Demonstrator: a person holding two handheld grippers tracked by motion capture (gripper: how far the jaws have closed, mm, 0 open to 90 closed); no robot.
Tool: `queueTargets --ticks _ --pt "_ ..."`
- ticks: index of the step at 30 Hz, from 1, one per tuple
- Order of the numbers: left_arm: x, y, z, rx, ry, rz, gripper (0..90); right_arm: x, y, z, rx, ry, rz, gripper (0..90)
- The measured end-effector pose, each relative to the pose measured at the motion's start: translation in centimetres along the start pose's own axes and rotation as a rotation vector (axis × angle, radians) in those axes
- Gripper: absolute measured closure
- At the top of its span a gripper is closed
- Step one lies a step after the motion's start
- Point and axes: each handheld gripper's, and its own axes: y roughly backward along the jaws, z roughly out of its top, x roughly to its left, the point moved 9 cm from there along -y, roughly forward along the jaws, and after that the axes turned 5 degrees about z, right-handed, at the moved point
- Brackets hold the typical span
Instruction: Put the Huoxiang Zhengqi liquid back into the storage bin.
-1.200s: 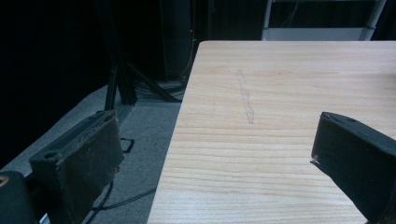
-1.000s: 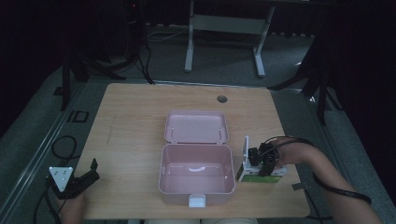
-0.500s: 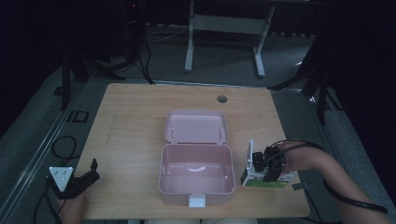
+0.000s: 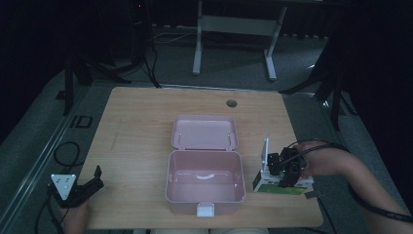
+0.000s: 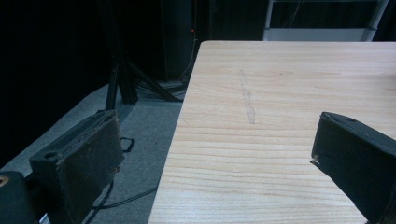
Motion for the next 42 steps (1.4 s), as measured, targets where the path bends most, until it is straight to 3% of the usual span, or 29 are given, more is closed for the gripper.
queueTargets --ticks 4,8,28,42 --pt "0.0 0.0 0.0 0.000 0.003 -0.001 2.1 0.1 1.2 0.1 -0.001 -0.010 0.004 61.7" --pt "0.1 0.0 0.0 0.003 0.004 -0.003 2.1 0.0 2.7 0.3 0.000 -0.012 -0.025 61.6" --pt "0.1 0.0 0.0 0.001 0.010 -0.005 2.1 0.1 7.1 3.1 -0.023 -0.011 -0.052 61.6" --pt "0.1 0.0 0.0 -0.002 0.013 -0.009 2.1 1.0 8.6 6.8 -0.031 0.054 -0.062 61.6"
